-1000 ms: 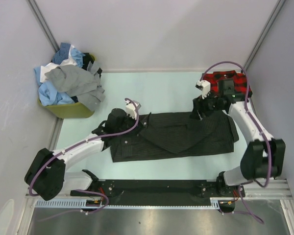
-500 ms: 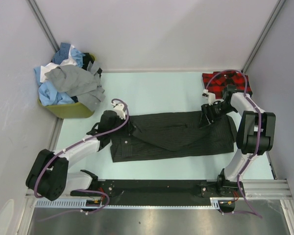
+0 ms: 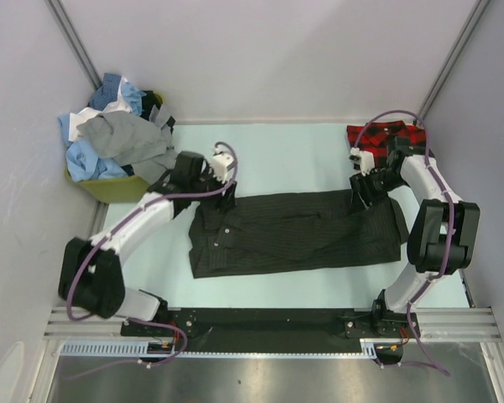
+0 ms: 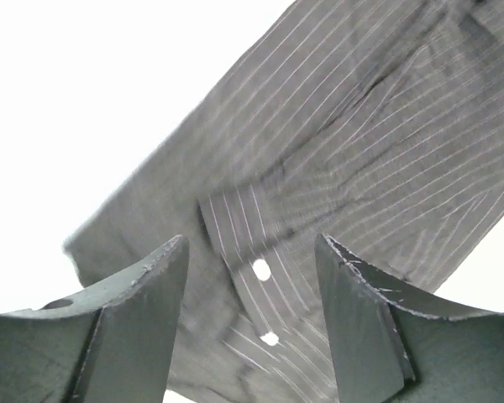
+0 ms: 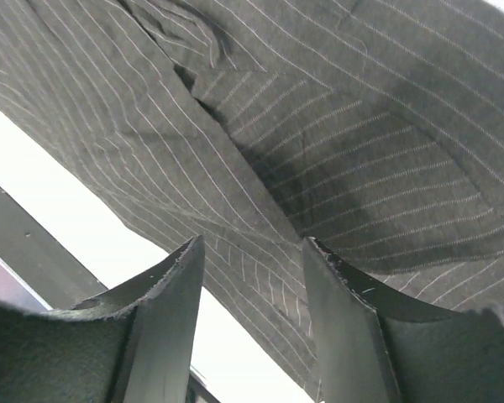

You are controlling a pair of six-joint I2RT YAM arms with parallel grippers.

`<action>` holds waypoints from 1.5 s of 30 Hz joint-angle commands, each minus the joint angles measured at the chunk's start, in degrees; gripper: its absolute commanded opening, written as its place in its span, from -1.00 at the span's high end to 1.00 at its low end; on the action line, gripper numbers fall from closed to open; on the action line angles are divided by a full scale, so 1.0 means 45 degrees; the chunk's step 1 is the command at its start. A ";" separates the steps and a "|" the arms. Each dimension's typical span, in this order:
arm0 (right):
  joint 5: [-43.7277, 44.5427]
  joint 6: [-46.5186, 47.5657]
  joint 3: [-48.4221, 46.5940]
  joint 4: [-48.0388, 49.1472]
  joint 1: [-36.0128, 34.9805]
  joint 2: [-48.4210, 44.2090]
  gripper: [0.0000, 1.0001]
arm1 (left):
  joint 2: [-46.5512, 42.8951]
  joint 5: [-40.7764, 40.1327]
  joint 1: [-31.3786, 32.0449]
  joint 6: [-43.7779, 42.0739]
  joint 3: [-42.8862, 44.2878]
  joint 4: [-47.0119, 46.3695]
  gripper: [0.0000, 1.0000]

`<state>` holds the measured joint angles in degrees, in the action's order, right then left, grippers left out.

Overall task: Fold and stack the long sleeve shirts
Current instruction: Fold the shirt

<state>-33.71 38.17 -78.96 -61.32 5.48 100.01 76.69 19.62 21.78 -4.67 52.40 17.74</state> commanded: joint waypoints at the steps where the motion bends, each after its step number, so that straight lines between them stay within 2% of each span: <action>1: 0.0928 -0.0200 0.1080 0.0441 -0.0180 -0.0681 -0.08 | 0.2115 0.1926 0.0413 -0.5144 0.3074 0.2755 -0.37; 4: 0.1008 -0.0319 0.1219 0.0892 -0.0182 -0.0292 -0.08 | 0.4336 0.2338 0.0882 -0.6947 0.4772 0.4993 -0.36; 7: 0.1027 -0.0319 0.0868 0.0971 -0.0143 0.0021 -0.11 | 0.5707 0.2458 0.0980 -0.7478 0.5637 0.5783 -0.34; 16: 0.1027 -0.0085 0.0320 0.0561 -0.0084 0.0218 -0.15 | 0.7079 0.1170 0.1176 -0.8240 0.5582 0.5902 -0.33; 19: 0.1105 -0.0085 0.0320 0.0482 -0.0064 0.0296 -0.15 | 0.7061 0.0915 0.1176 -0.8533 0.5407 0.5961 -0.24; 22: 0.1164 -0.0084 0.0300 0.0502 -0.0025 0.0393 -0.15 | 0.6847 0.0641 0.1176 -0.8845 0.5114 0.5980 0.01; 23: 0.1164 -0.0065 0.0281 0.0482 -0.0025 0.0394 -0.15 | 0.6807 0.0544 0.1176 -0.8904 0.5055 0.6000 0.19; 25: 0.1144 -0.0065 0.0222 0.0501 -0.0006 0.0433 -0.15 | 0.6593 0.0562 0.1117 -0.9041 0.4957 0.6136 0.41; 26: 0.1106 -0.0104 0.0203 0.0502 -0.0006 0.0452 -0.15 | 0.6514 0.0582 0.1117 -0.9060 0.4937 0.6175 0.59; 28: 0.1086 -0.0123 0.0144 0.0502 -0.0006 0.0452 -0.16 | 0.6339 0.0563 0.1059 -0.9022 0.4918 0.6234 0.76; 29: 0.1066 -0.0124 0.0125 0.0502 -0.0006 0.0471 -0.16 | 0.6280 0.0524 0.1020 -0.8983 0.4937 0.6254 0.93; 31: 0.1027 -0.0162 0.0085 0.0502 -0.0025 0.0491 -0.17 | 0.6124 0.0543 0.0922 -0.8944 0.4956 0.6273 1.00; 36: 0.0949 -0.0182 -0.0051 0.0463 -0.0025 0.0433 -0.20 | 0.5539 0.0581 0.0629 -0.9001 0.4937 0.6079 0.97; 37: 0.0930 -0.0182 -0.0071 0.0405 -0.0025 0.0452 -0.20 | 0.5402 0.0659 0.0667 -0.9060 0.4879 0.5885 0.56; 38: 0.0930 -0.0201 -0.0071 0.0404 -0.0025 0.0433 -0.21 | 0.5362 0.0757 0.0687 -0.9157 0.4840 0.5767 0.35; 40: 0.0891 -0.0221 -0.0051 0.0365 -0.0045 0.0452 -0.21 | 0.5672 0.0817 0.0765 -0.9159 0.5190 0.5765 0.09; 43: 0.0891 -0.0260 -0.0051 0.0384 -0.0064 0.0452 -0.22 | 0.6609 0.0700 0.0882 -0.8866 0.5776 0.5922 -0.08; 45: 0.0891 -0.0299 -0.0071 0.0404 -0.0064 0.0433 -0.24 | 0.7155 0.0602 0.0883 -0.8788 0.6029 0.5941 -0.12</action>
<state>-29.15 37.10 -77.28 -58.83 5.17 101.73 105.12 21.58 25.30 -44.14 76.05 44.71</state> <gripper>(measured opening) 0.613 0.540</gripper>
